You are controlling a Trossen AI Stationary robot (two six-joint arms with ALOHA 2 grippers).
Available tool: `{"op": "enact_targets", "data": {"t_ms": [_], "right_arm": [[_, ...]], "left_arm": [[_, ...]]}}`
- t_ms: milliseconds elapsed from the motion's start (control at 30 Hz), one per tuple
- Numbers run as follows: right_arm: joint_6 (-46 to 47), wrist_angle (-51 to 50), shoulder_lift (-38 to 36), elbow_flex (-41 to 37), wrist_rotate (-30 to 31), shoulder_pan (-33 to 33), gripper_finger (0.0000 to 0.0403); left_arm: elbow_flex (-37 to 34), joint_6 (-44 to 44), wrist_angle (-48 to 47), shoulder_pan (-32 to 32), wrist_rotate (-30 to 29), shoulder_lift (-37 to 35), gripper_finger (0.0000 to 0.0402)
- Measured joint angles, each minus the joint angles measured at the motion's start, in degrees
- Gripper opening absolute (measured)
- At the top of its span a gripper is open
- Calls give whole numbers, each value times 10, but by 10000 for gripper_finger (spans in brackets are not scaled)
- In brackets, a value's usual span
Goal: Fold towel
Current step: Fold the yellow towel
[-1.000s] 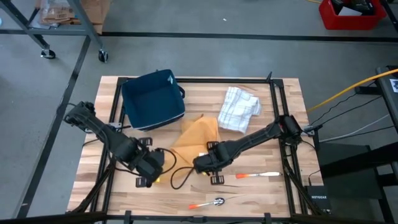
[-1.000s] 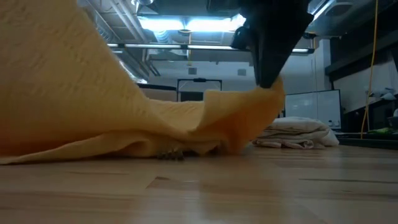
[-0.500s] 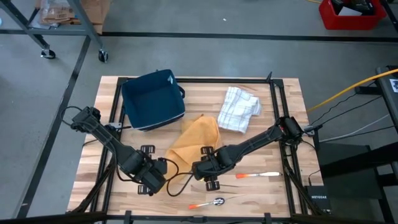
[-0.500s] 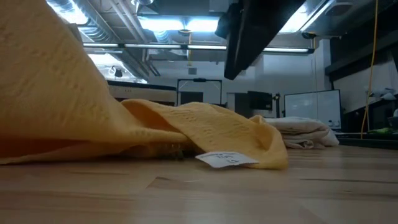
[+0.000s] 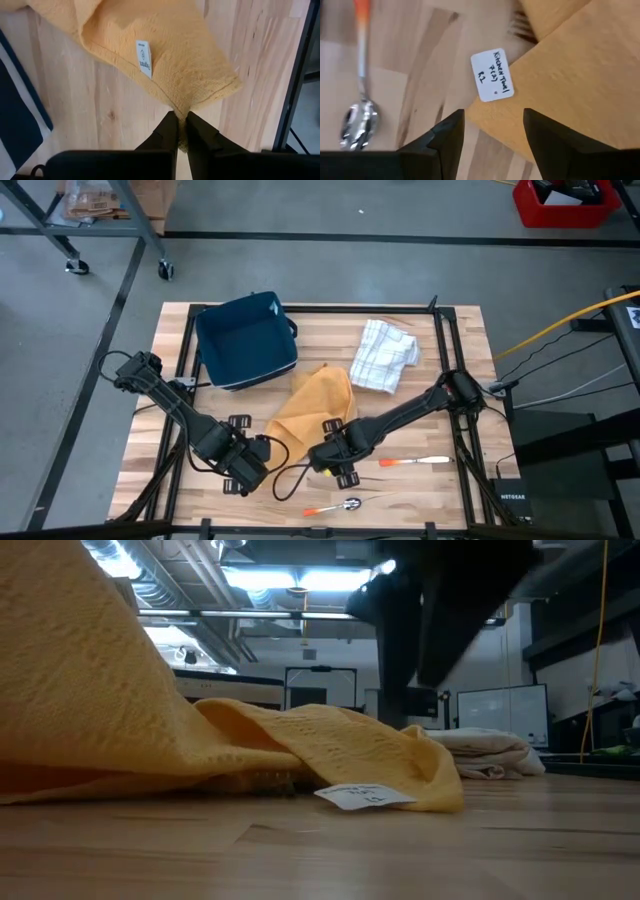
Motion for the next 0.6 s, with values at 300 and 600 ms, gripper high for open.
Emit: {"op": "enact_targets", "data": {"t_ms": [300, 600], "right_arm": [[1, 0, 64, 0, -11, 9, 207], [2, 1, 99, 4, -3, 7, 207]], "left_arm": [[0, 0, 3, -1, -1, 0, 10], [0, 0, 3, -1, -2, 0, 13]]}}
